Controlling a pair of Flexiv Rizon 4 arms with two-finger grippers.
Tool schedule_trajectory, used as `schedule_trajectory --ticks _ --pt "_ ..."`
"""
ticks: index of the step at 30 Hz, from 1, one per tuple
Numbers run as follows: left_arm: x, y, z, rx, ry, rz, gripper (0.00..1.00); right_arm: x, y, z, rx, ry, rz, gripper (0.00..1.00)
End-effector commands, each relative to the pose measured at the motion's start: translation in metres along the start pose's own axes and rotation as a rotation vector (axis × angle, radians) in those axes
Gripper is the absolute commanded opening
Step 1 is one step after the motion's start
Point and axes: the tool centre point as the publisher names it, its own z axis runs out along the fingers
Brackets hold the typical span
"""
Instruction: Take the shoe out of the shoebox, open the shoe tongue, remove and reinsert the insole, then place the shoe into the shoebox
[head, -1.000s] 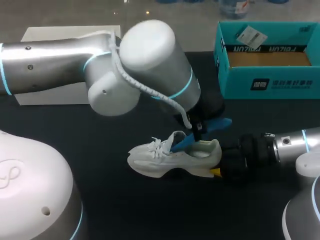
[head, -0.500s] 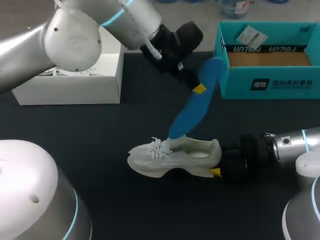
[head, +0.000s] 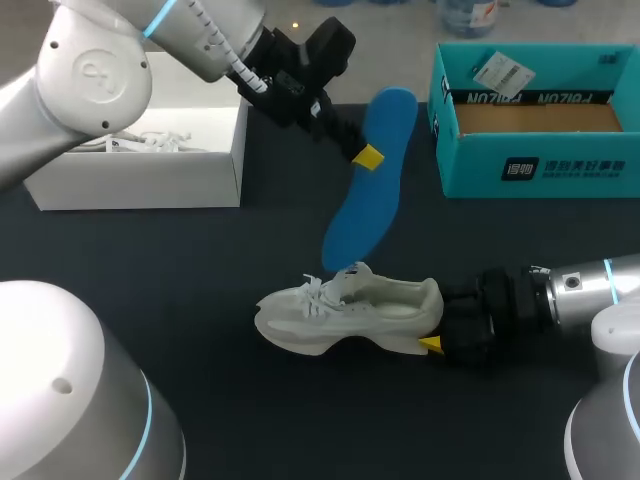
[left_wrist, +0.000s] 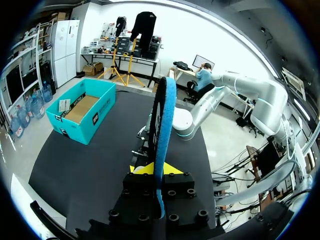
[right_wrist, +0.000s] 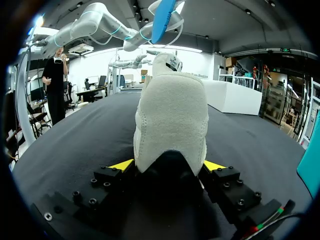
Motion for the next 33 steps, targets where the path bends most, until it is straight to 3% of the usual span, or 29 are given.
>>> schedule_trajectory --ticks 1,12,22,33 --pt "0.0 0.001 0.001 0.004 0.001 0.001 0.0 0.001 -0.005 0.006 0.005 0.0 0.001 0.0" --pt "-0.031 -0.028 -0.055 0.112 0.244 -0.092 0.0 0.001 -0.005 0.006 0.005 0.0 0.001 0.0" --pt "-0.044 -0.043 -0.094 0.223 0.309 -0.152 0.0 0.001 -0.005 0.006 0.005 0.0 0.001 0.0" --pt "-0.053 -0.061 -0.109 0.142 0.401 -0.192 0.0 0.001 -0.005 0.006 0.005 0.0 0.001 0.0"
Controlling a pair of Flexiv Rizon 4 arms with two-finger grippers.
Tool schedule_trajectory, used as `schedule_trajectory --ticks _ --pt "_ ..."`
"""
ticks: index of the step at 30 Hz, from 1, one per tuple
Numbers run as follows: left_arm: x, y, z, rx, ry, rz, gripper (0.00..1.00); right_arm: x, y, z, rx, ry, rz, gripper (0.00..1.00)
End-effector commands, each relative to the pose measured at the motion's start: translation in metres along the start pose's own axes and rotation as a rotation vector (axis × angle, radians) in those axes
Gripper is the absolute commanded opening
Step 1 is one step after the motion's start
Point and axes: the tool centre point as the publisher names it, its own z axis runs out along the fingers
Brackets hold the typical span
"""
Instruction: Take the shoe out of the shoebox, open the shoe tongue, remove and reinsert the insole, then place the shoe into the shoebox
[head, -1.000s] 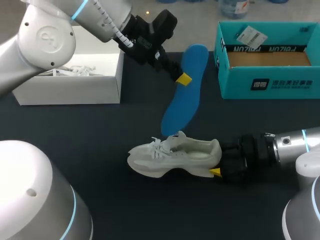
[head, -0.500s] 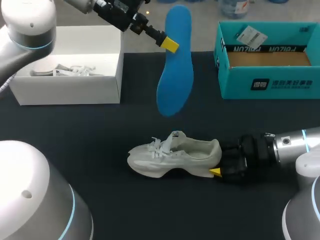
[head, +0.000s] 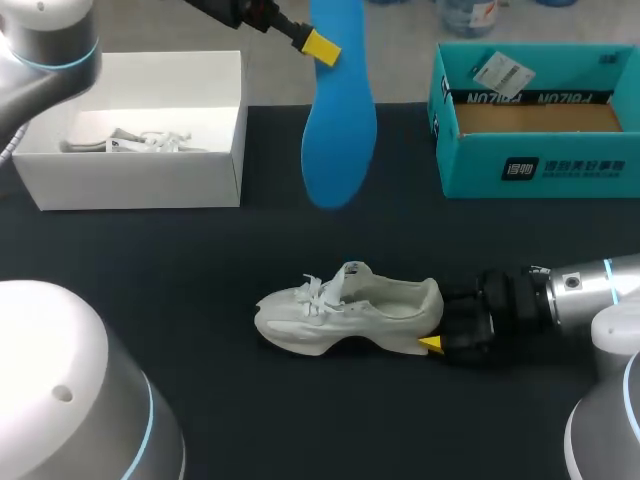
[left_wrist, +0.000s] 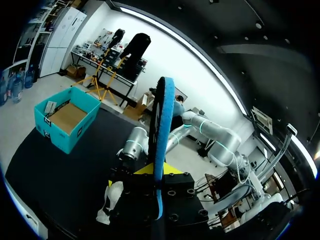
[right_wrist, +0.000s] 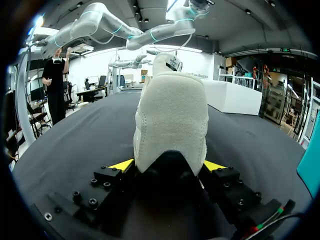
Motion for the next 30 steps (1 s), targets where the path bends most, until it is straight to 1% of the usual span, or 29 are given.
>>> schedule_trajectory --ticks 1,3,4,17,18,19,21,23,24,28,30 --pt "-0.008 -0.012 -0.008 -0.055 0.027 -0.027 0.0 0.001 -0.005 0.006 0.005 0.0 0.001 0.0" --pt "-0.01 -0.011 -0.01 -0.087 0.058 -0.041 0.0 0.001 -0.005 0.006 0.005 0.0 0.001 0.0" --pt "-0.011 -0.011 -0.01 -0.093 0.05 -0.05 0.0 0.001 -0.005 0.006 0.005 0.0 0.001 0.0" --pt "-0.012 -0.009 -0.01 -0.085 0.047 -0.059 0.0 0.001 -0.005 0.006 0.005 0.0 0.001 0.0" --pt "-0.012 -0.009 -0.01 -0.085 0.047 -0.059 0.0 0.001 -0.005 0.006 0.005 0.0 0.001 0.45" --pt "-0.012 -0.009 -0.01 -0.085 0.047 -0.059 0.0 0.001 -0.005 0.006 0.005 0.0 0.001 0.98" --pt "-0.012 -0.009 -0.01 -0.085 0.047 -0.059 0.0 0.0 -0.004 0.003 0.006 0.006 -0.001 1.0" --pt "-0.012 -0.009 -0.01 -0.085 0.047 -0.059 0.0 0.002 0.0 -0.007 0.005 0.016 -0.017 1.0" --pt "-0.012 -0.009 -0.01 -0.085 0.047 -0.059 0.0 0.004 0.003 -0.014 0.003 0.014 -0.029 1.0" --pt "-0.012 -0.009 -0.01 -0.085 0.047 -0.059 0.0 0.012 0.01 -0.03 0.007 0.021 -0.043 1.0" --pt "-0.012 -0.009 -0.01 -0.085 0.047 -0.059 0.0 0.018 0.015 -0.041 0.021 0.019 -0.054 1.0"
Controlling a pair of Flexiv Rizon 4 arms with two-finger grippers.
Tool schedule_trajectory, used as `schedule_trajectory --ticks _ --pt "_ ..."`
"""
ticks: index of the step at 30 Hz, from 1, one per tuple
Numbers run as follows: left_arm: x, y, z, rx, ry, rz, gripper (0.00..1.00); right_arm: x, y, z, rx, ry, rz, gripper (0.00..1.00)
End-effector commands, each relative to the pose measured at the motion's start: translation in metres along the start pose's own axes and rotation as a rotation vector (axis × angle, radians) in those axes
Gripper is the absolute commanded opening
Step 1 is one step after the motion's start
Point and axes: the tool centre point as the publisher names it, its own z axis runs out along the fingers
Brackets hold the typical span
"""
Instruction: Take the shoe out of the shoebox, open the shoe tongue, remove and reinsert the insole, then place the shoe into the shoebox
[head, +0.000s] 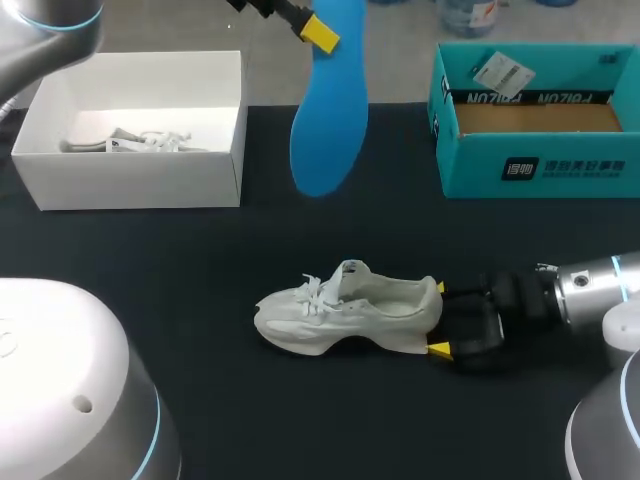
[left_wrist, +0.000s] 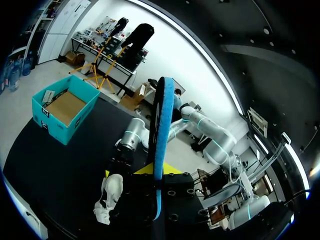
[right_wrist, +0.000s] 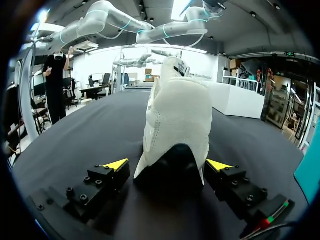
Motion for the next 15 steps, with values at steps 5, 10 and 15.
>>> schedule_trajectory --ticks 5,10,15 --pt "-0.001 -0.001 -0.001 -0.003 0.002 0.001 0.0 0.025 0.022 -0.048 0.081 -0.029 -0.015 1.0" --pt "-0.001 -0.001 -0.001 -0.003 0.002 0.001 0.0 0.028 0.037 -0.056 0.217 -0.038 -0.011 1.0" --pt "-0.001 -0.001 -0.001 -0.003 0.002 0.001 0.0 0.022 0.049 -0.058 0.379 -0.019 -0.005 1.0"
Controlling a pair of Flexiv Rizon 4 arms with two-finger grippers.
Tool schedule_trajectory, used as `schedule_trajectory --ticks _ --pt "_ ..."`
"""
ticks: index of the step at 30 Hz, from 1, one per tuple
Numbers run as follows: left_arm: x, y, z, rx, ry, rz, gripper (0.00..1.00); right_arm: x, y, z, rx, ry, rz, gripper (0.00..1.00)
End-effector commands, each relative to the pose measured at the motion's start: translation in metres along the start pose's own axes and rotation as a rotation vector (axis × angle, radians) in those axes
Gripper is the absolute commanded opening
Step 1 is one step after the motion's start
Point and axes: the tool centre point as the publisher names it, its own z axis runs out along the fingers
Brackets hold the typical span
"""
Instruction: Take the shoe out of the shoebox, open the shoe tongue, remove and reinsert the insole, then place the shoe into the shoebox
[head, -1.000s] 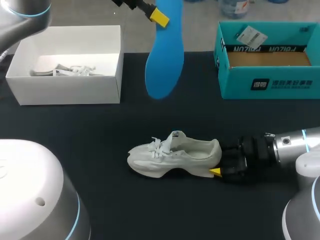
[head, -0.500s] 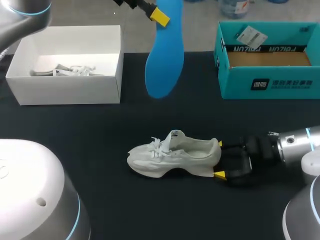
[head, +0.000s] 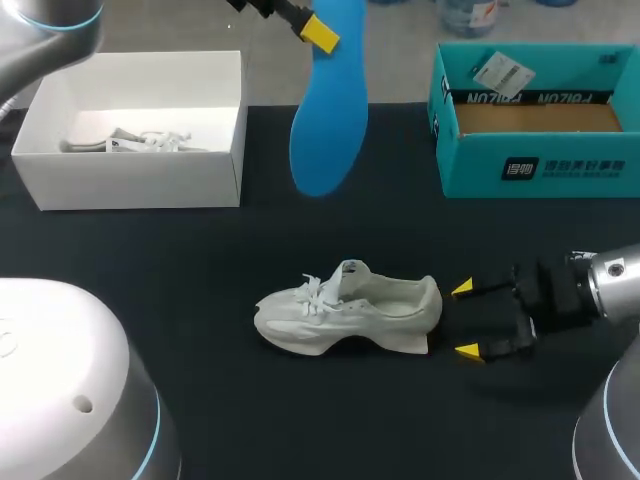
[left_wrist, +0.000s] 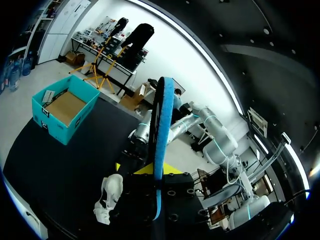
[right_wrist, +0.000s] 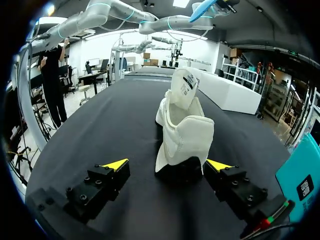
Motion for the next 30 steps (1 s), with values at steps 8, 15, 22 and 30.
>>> schedule_trajectory --ticks 8,15,22,30 --pt "-0.001 -0.001 -0.001 -0.003 0.002 0.001 0.0 -0.011 0.035 -0.009 0.414 0.057 -0.008 1.0" --pt "-0.001 -0.001 -0.001 -0.003 0.002 0.001 0.0 -0.013 0.041 -0.015 0.539 0.07 -0.03 1.0" --pt "-0.001 -0.001 -0.001 -0.003 0.002 0.001 0.0 -0.01 0.046 -0.025 0.672 0.065 -0.036 1.0" --pt "-0.001 -0.001 -0.001 -0.003 0.002 0.001 0.0 -0.01 0.041 -0.043 0.739 0.054 -0.023 1.0"
